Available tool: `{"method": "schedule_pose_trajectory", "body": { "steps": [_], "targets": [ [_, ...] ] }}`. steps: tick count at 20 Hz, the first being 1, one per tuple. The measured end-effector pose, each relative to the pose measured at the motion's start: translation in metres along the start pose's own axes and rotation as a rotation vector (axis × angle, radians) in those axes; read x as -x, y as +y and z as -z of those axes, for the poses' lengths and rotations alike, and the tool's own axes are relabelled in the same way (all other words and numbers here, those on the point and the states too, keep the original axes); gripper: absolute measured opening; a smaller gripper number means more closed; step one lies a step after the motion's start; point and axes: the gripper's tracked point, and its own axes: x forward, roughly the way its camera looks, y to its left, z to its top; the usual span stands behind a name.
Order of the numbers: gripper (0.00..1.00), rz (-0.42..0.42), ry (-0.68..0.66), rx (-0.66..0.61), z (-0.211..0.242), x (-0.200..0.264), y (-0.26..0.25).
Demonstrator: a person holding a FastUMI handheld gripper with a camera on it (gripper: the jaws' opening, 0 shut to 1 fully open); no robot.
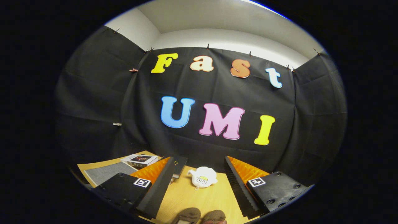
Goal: Open the storage box then place both shoes into the box .Put the left shoe in first, then the right shoe, with the right side of both shoes facing outward in a uniform manner.
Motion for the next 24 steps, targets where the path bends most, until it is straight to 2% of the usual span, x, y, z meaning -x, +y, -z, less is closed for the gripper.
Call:
{"method": "schedule_pose_trajectory", "body": {
  "steps": [8, 11, 13, 18, 24],
  "targets": [
    [0.97, -0.294, 0.272, -0.231, 0.072, -0.015, 0.064],
    [0.98, -0.411, 0.407, -0.372, 0.108, -0.016, 0.096],
    [0.98, -0.483, 0.506, -0.513, 0.13, -0.013, 0.117],
    [0.98, -0.567, 0.705, -0.864, 0.176, -0.007, 0.157],
    [0.98, -0.572, 0.887, -1.149, 0.233, -0.004, 0.194]
  ]
}}
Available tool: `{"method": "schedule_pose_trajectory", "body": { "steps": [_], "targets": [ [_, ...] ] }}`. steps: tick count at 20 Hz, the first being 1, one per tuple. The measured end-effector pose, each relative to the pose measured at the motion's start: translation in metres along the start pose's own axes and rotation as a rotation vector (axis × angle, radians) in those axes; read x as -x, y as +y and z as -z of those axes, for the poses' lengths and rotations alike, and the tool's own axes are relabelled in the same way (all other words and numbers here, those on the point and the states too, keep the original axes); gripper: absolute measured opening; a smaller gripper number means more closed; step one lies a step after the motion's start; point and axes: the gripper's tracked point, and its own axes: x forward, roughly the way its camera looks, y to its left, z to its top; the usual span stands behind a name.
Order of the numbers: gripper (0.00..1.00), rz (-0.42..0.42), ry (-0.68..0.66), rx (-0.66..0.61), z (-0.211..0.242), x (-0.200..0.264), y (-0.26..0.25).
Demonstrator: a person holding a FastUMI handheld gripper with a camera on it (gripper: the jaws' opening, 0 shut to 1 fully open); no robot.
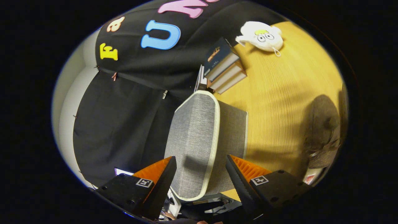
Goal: Open the storage box then place both shoes into the box .Put the left shoe in first, then the right shoe, with the right side of both shoes facing outward in a uniform manner.
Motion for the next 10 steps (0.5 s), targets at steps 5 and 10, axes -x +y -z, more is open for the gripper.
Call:
{"method": "schedule_pose_trajectory", "body": {
  "steps": [5, 10],
  "targets": [
    [0.95, -0.135, 0.043, -0.219, 0.011, -0.01, 0.017],
    [0.24, -0.175, 0.003, -0.237, 0.0, -0.007, 0.027]
  ]
}}
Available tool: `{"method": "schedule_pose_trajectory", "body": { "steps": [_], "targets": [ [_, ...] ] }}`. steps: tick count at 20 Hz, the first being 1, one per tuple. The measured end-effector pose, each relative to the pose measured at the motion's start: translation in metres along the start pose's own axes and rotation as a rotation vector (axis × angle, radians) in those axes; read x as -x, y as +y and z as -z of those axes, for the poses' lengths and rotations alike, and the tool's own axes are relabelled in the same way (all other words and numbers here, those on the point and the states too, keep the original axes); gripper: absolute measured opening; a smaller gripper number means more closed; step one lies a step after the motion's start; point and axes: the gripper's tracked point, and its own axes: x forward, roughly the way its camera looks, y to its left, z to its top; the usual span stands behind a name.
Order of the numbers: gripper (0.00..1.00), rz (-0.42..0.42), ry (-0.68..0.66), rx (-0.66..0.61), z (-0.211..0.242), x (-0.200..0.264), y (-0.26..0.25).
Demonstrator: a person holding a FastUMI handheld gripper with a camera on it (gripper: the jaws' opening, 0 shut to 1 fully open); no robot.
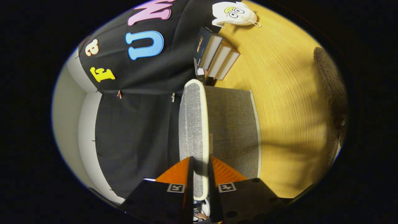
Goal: Open the storage box then place both shoes into the box .Put the left shoe in first, then the right shoe, with the right side of both shoes facing outward in a uniform manner.
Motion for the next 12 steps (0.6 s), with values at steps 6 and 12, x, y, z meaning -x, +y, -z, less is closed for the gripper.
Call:
{"method": "schedule_pose_trajectory", "body": {
  "steps": [6, 12],
  "targets": [
    [0.05, -0.085, -0.027, 0.126, 0.006, 0.01, 0.059],
    [0.06, -0.157, -0.024, 0.251, 0.016, -0.01, 0.145]
  ]
}}
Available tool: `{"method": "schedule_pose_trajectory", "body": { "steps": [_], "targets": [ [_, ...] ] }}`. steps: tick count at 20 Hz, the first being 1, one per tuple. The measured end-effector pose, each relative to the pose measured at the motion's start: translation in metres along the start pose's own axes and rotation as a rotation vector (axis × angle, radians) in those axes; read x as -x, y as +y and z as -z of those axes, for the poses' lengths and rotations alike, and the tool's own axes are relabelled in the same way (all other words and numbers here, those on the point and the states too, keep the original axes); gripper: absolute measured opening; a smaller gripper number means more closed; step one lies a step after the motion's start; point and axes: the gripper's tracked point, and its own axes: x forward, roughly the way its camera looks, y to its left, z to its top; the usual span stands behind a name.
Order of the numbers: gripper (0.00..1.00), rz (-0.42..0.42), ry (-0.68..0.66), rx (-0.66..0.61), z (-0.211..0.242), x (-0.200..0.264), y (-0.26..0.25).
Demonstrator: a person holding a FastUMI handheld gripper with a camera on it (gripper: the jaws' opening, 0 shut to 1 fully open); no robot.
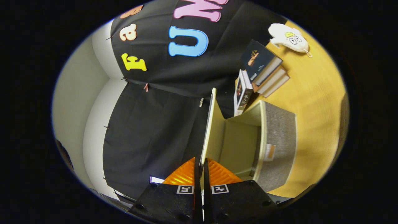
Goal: Open the storage box then place both shoes into the box .Put the left shoe in first, then the right shoe, with the right side of both shoes facing outward in a uniform manner.
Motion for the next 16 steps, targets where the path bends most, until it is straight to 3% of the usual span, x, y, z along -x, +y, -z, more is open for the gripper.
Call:
{"method": "schedule_pose_trajectory", "body": {
  "steps": [11, 15, 16],
  "targets": [
    [0.08, 0.039, 0.146, 0.227, 0.046, -0.122, 0.068],
    [0.16, -0.009, 0.203, 0.258, 0.072, -0.148, 0.086],
    [0.3, -0.022, 0.206, 0.259, 0.075, -0.152, 0.089]
  ]
}}
